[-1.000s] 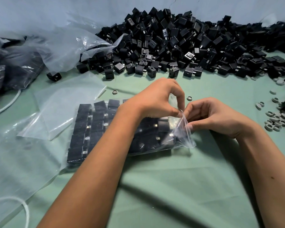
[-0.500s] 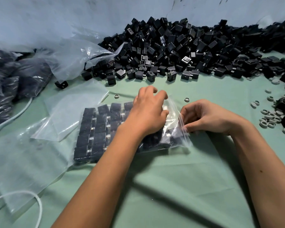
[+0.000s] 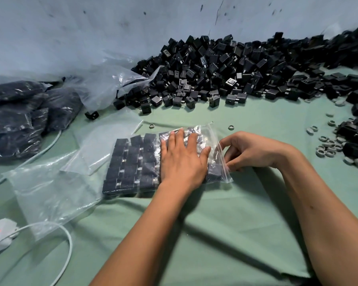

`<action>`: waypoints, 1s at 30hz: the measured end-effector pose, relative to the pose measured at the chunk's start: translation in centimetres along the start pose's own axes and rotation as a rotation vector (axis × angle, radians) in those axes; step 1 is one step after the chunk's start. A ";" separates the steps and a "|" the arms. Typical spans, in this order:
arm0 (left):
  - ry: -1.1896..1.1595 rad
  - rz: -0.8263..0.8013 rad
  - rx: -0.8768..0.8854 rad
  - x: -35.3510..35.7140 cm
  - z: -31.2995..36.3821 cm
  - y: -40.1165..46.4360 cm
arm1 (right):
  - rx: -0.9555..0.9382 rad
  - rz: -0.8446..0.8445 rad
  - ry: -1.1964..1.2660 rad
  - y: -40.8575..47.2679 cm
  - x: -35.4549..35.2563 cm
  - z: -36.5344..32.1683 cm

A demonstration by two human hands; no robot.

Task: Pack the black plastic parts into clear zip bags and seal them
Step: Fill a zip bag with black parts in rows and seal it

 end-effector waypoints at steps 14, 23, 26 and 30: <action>0.063 -0.072 -0.001 0.1 -0.1 0.2 | -0.035 0.041 -0.021 -1.5 0.8 -0.2; 0.059 -0.076 0.000 0.1 0.0 0.1 | -0.021 0.098 -0.025 -1.1 0.8 -0.7; 0.058 -0.078 0.004 0.1 0.1 0.0 | -0.019 0.078 -0.036 -0.9 0.9 -1.0; 0.068 -0.117 0.003 0.1 0.2 0.2 | -0.017 0.098 -0.052 -0.9 0.9 -1.0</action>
Point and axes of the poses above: each hand's wrist, its own y-axis towards the middle knuckle, its own x-axis out of the palm, z = x × y, the point moved 8 cm from there along y, towards the middle knuckle, and after that the axes turned 6 degrees about y, right-handed, at the moved point
